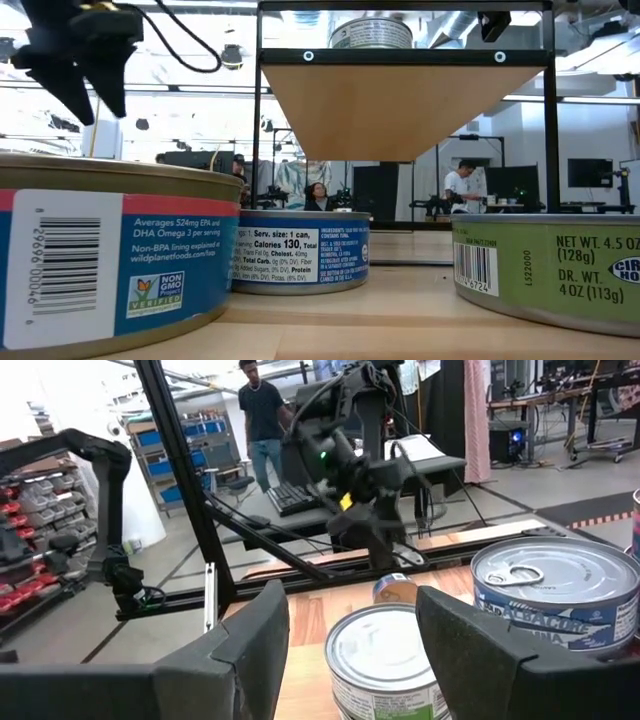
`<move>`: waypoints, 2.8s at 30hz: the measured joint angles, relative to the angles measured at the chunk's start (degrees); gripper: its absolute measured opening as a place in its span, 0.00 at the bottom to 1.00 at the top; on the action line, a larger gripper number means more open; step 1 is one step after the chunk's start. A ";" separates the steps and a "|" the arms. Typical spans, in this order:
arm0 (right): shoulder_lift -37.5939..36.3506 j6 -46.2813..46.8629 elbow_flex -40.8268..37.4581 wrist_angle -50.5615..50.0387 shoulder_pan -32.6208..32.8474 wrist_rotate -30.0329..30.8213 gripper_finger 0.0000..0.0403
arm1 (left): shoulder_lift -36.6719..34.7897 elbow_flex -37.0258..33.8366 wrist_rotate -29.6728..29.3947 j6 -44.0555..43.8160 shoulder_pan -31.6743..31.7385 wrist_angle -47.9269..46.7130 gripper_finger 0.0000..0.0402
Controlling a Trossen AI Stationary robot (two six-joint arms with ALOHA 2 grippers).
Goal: Stack canned seafood by type on shelf
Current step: Stack the blue and pink tuna can on the shelf on top of the other blue and pink tuna can
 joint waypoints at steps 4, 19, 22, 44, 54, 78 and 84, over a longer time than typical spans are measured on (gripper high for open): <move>0.00 -0.04 0.00 0.02 0.00 0.00 0.60 | -1.35 -0.01 0.27 -0.89 1.26 0.30 0.85; 0.00 -0.07 0.00 0.04 0.00 0.00 0.60 | 9.05 -0.03 11.30 -0.09 3.45 4.33 0.90; 0.00 -0.10 0.00 0.02 0.00 -0.02 0.60 | 10.11 -0.03 13.07 -0.45 3.47 5.38 0.90; 0.00 -1.11 0.00 1.09 -0.02 -0.04 0.60 | 10.53 -9.80 21.61 3.27 3.47 18.39 0.73; -0.02 -1.03 0.00 -0.03 -0.02 -0.13 0.60 | 9.11 -3.98 17.72 20.40 7.29 18.70 0.44; -5.64 -2.07 0.55 -7.31 -21.75 -6.30 0.60 | 3.11 19.05 35.01 58.26 43.48 53.35 0.45; -5.98 -1.97 0.55 -10.96 -25.75 -6.45 0.60 | 12.59 28.65 45.38 55.90 46.19 55.07 0.46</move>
